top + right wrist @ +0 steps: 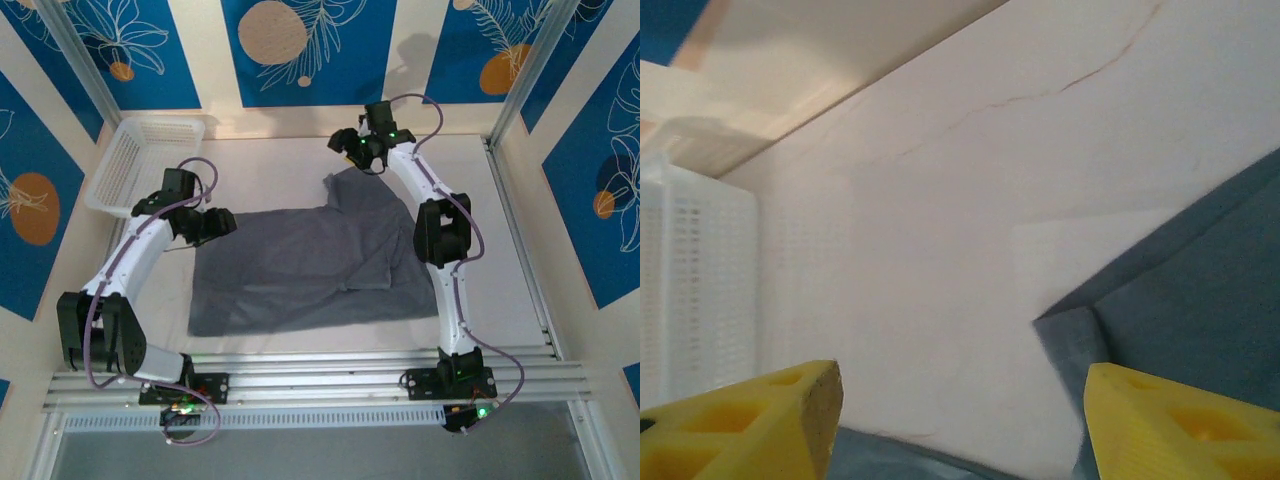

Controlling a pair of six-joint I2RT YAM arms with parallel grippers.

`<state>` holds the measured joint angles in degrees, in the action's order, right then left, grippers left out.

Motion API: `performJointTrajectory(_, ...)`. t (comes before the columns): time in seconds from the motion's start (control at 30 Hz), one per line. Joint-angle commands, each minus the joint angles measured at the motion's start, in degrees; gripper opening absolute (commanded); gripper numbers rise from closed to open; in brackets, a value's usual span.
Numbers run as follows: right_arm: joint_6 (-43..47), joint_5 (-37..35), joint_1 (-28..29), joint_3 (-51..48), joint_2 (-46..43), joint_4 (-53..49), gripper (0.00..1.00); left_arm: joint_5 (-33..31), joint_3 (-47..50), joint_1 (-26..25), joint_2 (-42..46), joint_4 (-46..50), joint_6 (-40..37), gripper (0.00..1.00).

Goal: Fold the inside-out t-shirt

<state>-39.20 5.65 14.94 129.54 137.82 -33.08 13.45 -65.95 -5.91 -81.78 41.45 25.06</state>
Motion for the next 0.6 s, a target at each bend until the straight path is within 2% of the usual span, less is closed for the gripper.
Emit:
performJointTrajectory(0.0, 6.5, -12.2, -2.7, -2.0, -2.8, -9.0, 0.66, -0.8, -0.5, -0.2, 0.8, 1.5, -0.6, 0.57)
performJointTrajectory(0.13, 9.0, -27.8, -5.4, -2.0, -2.4, -19.9, 0.65, -1.0, -0.3, -0.2, 0.3, 1.6, -0.5, 0.57)
performJointTrajectory(0.23, 14.0, -33.7, -6.8, -3.5, -1.8, -23.3, 0.65, -1.1, -0.2, -0.2, -0.2, 1.5, 0.1, 0.57)
performJointTrajectory(0.33, 18.6, -33.6, -7.3, -4.4, -0.4, -23.9, 0.67, -1.0, -0.2, -0.2, -0.4, 1.3, 0.3, 0.57)
performJointTrajectory(0.57, 21.3, -23.3, -6.6, -1.6, 4.3, -25.3, 0.67, -0.6, -0.3, -0.1, -0.8, 1.8, 0.3, 0.57)
